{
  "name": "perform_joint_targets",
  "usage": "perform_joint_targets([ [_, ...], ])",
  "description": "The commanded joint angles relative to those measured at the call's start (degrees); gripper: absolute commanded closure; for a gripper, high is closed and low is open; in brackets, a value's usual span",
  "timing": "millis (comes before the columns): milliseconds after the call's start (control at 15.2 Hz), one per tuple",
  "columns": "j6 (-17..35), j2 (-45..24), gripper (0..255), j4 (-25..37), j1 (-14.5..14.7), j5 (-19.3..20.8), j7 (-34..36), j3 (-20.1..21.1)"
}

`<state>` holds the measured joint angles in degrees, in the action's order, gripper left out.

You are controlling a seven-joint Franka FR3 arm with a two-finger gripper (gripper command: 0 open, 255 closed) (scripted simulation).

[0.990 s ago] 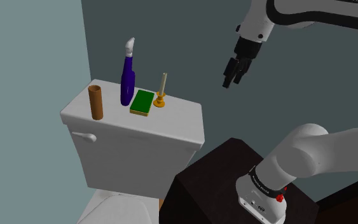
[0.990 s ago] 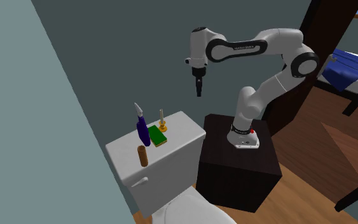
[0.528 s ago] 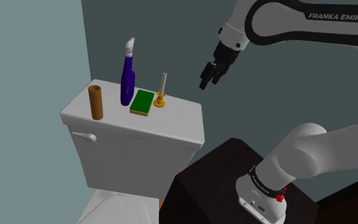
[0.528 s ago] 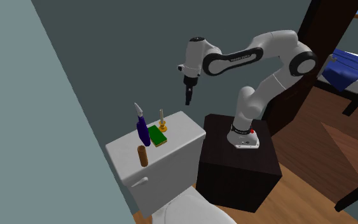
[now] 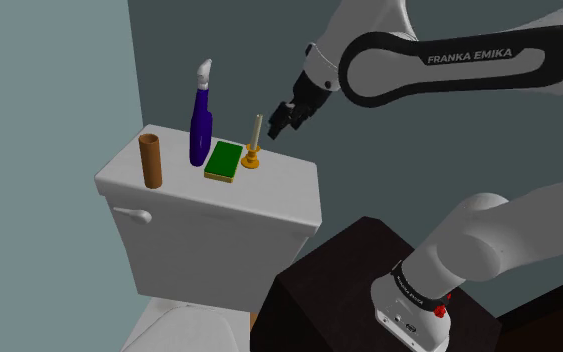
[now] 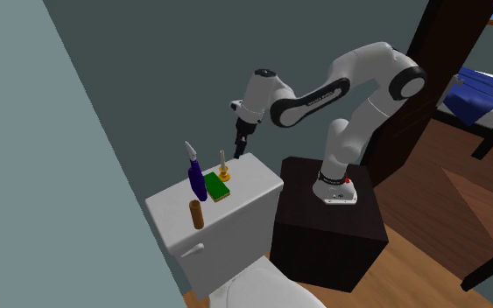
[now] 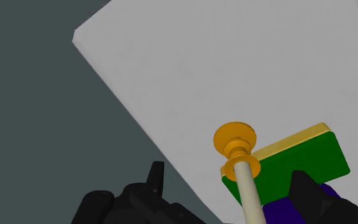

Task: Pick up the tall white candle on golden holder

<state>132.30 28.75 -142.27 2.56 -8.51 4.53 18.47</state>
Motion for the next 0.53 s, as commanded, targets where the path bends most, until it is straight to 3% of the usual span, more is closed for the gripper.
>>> perform_joint_targets([
  [0,5.33,-2.48,0,0.54,-0.34,1.02,1.79,2.21],
  [132,10.31,-5.6,0,1.69,-1.29,2.99,4.09,4.7],
  [462,14.89,-7.78,0,0.01,-1.92,4.08,5.36,6.07],
])
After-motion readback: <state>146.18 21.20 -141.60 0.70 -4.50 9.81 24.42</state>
